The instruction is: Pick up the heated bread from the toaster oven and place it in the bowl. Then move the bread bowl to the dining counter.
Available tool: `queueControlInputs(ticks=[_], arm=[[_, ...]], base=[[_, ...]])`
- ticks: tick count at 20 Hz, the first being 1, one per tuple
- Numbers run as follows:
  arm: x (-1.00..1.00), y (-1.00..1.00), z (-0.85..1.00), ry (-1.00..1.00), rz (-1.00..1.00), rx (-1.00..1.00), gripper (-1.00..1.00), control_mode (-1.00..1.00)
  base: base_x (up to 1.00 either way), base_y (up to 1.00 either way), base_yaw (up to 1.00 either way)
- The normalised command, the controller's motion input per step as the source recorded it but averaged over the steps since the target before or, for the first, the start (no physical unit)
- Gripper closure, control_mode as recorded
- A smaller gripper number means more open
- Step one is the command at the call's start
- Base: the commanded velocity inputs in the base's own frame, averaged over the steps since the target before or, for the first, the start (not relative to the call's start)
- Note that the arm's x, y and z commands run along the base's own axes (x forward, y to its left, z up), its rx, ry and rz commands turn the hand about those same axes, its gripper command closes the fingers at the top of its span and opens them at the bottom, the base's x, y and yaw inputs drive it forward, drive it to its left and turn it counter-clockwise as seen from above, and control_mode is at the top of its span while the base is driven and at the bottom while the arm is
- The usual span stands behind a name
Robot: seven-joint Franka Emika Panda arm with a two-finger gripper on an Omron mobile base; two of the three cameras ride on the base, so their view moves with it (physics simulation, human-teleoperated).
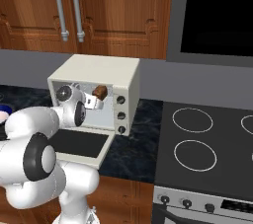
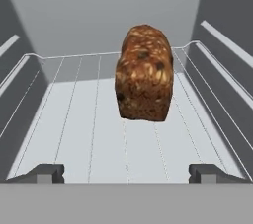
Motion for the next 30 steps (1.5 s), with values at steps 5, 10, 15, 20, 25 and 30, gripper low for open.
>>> queueControlInputs(ticks=[5,10,15,20,25,30], arm=[[0.41,0.00,-0.11,-0.01,0.00,0.00,-1.00,-1.00],[0.11,0.00,-0.35,0.03,0.00,-0.02,-1.00,-1.00],[0.19,0.00,-0.44,0.23,0.00,-0.04,-1.00,-1.00],[0.15,0.01,-0.29,0.29,0.00,-0.07,-1.00,-1.00],[-0.40,0.00,-0.45,0.21,0.00,-0.14,-1.00,-1.00],[-0.92,0.00,-0.66,0.19,0.00,-0.10,-1.00,-1.00]], base=[[0.00,0.00,0.00],[0.00,0.00,0.00],[0.00,0.00,0.00],[0.00,0.00,0.00],[0.00,0.00,0.00],[0.00,0.00,0.00]])
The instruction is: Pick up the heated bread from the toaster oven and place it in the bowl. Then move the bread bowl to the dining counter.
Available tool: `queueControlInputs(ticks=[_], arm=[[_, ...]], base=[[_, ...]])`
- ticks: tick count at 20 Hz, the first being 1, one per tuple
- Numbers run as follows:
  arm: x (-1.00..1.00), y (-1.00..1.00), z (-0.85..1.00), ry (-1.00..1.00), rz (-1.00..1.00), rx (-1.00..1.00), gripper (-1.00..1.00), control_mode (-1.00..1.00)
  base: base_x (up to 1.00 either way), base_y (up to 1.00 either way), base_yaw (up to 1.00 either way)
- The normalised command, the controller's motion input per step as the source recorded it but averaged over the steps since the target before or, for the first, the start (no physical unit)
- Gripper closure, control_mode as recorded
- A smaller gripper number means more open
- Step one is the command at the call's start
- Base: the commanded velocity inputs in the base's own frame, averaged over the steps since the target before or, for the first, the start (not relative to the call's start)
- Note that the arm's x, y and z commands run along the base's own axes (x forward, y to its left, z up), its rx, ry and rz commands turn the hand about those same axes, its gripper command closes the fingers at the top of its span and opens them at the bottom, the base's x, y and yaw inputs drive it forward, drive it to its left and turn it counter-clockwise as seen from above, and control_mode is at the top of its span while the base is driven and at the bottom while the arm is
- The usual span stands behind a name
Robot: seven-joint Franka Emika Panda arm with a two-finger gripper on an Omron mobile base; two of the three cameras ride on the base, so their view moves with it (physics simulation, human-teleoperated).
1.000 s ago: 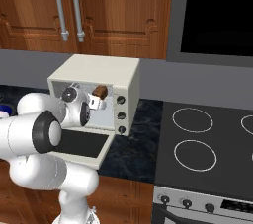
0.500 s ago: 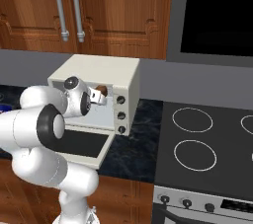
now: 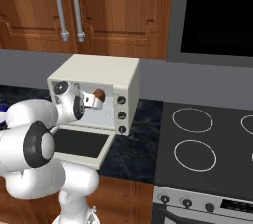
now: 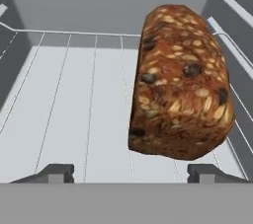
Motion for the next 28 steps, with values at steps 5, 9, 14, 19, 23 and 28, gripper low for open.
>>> queueControlInputs(ticks=[5,9,14,19,23,28], arm=[[-1.00,0.00,-0.59,0.22,0.00,-0.02,-1.00,-1.00],[-1.00,0.00,-0.48,0.24,0.00,0.00,-1.00,-1.00],[-1.00,0.00,-0.42,0.25,0.00,0.00,-1.00,-1.00],[-0.95,0.00,-0.20,0.06,0.01,0.00,-1.00,-1.00],[-0.15,0.00,0.59,-0.42,0.00,0.00,-1.00,-1.00],[0.28,0.00,0.58,-0.29,-0.06,0.03,-1.00,-1.00]], base=[[0.00,0.00,0.00],[0.00,0.00,0.00],[0.00,0.00,0.00],[0.00,0.00,0.00],[0.00,0.00,0.00],[0.00,0.00,0.00]])
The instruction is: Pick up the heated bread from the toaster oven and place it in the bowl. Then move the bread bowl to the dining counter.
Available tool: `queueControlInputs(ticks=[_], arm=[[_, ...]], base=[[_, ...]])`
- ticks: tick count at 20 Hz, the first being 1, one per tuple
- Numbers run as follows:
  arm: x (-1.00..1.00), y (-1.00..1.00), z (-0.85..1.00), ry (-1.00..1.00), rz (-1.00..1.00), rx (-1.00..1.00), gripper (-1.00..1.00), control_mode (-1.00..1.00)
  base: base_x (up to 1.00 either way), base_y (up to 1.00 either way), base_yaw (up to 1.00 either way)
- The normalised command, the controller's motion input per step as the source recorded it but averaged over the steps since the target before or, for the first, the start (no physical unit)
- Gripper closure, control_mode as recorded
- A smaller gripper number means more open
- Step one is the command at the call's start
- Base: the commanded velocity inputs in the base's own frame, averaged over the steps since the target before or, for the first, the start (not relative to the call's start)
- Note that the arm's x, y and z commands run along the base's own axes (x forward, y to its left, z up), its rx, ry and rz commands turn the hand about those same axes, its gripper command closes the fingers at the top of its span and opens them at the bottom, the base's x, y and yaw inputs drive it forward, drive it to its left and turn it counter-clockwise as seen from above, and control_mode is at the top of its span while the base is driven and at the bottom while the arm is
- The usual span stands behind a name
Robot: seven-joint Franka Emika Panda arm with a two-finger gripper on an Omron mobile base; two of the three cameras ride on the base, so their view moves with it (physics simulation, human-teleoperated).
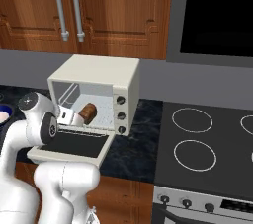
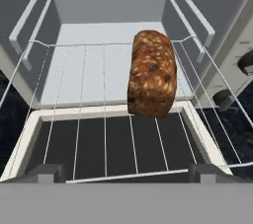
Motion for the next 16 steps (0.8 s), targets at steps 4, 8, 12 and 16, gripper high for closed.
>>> queueControlInputs(ticks=[4,8,12,16], arm=[[0.41,-0.04,0.24,-0.08,-0.03,0.07,-1.00,-1.00],[0.19,-0.34,0.18,0.00,-0.02,0.08,-1.00,-1.00],[0.01,-0.28,0.14,0.00,0.00,0.05,-1.00,-1.00],[0.00,-0.09,-0.02,0.09,-0.01,0.00,-1.00,-1.00]], base=[[0.00,0.00,0.00],[0.00,0.00,0.00],[0.00,0.00,0.00],[0.00,0.00,0.00]])
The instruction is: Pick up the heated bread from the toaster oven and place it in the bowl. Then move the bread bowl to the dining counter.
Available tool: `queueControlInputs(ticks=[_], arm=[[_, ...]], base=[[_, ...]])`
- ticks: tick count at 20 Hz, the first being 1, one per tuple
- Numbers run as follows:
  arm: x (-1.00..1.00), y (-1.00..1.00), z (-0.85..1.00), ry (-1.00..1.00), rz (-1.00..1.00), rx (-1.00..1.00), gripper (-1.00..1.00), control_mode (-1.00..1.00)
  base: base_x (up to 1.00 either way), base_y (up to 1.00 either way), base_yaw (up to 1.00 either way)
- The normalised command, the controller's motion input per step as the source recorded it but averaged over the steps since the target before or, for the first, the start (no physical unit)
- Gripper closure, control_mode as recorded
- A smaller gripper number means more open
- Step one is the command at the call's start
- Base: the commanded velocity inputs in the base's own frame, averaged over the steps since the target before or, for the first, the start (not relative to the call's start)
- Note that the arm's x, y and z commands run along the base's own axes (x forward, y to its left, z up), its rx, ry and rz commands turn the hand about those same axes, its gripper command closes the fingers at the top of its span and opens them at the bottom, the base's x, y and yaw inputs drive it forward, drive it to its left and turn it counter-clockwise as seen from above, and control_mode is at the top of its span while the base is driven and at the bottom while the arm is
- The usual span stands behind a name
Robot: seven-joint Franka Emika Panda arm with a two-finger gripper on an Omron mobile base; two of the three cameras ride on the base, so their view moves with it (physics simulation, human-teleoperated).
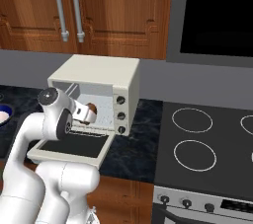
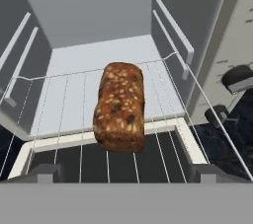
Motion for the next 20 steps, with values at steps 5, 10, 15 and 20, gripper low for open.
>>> queueControlInputs(ticks=[5,10,15,20], arm=[[0.01,0.00,0.00,0.12,-0.02,0.00,-1.00,-1.00],[0.07,0.00,0.00,0.06,-0.01,0.00,-1.00,-1.00],[0.09,0.00,-0.08,0.00,-0.01,0.00,-1.00,-1.00],[0.19,0.00,-0.14,0.00,-0.01,0.00,-1.00,-1.00]], base=[[0.00,0.00,0.00],[0.00,0.00,0.00],[0.00,0.00,0.00],[0.00,0.00,0.00]])
